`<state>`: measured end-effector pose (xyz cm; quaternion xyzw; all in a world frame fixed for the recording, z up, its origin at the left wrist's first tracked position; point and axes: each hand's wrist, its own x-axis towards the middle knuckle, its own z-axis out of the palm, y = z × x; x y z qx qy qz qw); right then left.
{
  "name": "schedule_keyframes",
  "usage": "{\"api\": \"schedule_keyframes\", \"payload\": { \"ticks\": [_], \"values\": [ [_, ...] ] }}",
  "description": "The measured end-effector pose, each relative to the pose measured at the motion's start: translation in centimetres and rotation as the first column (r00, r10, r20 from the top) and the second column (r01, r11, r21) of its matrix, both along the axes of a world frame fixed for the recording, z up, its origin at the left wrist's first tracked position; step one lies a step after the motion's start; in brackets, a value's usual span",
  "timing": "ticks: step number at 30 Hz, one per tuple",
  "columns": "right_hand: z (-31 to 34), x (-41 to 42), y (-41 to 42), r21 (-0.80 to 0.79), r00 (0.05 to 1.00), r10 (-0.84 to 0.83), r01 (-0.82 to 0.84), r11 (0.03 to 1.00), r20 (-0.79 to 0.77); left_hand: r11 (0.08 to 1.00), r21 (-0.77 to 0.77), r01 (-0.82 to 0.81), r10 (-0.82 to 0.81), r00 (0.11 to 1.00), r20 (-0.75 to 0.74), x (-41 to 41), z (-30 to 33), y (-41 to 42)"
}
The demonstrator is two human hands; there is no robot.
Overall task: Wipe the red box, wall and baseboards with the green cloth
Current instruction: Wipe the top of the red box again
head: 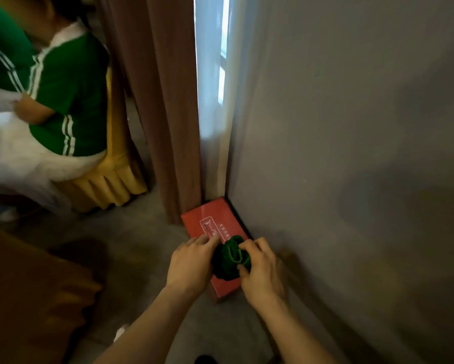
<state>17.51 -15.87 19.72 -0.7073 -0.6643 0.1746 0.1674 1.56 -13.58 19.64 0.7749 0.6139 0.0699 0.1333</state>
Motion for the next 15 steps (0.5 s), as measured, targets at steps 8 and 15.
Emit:
{"api": "schedule_keyframes", "payload": {
  "ticks": [8, 15],
  "values": [
    [-9.3, 0.6, 8.1, -0.168, 0.999, 0.026, -0.031, 0.985, -0.032, 0.992, -0.123, -0.019, 0.019, 1.000, 0.004, 0.3, -10.3, 7.9],
    [-18.2, 1.3, 11.2, -0.271, 0.999, 0.045, -0.035, 0.962, 0.030, 0.978, -0.207, -0.021, 0.014, 0.999, -0.034, 0.7, -19.6, 11.0]
  ]
}}
